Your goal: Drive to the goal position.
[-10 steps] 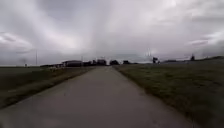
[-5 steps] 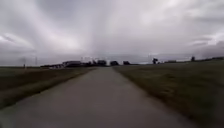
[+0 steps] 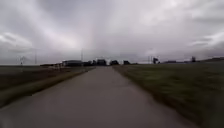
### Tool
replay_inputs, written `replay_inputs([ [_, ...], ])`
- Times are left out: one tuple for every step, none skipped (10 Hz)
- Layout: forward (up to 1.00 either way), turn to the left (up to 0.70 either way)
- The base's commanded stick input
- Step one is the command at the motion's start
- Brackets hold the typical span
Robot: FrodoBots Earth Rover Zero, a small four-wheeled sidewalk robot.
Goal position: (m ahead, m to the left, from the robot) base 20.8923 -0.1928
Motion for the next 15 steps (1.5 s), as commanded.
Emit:
replay_inputs([
  [0.7, 0.0],
  [0.7, 0.0],
  [0.7, 0.0],
  [0.7, 0.0],
  [0.7, 0.0],
  [0.7, 0.0],
  [0.7, 0.0],
  [0.7, 0.0],
  [0.7, 0.0],
  [0.7, 0.0],
  [0.7, 0.0],
  [0.7, 0.0],
  [0.7, 0.0],
  [0.7, 0.0],
  [0.7, 0.0],
])
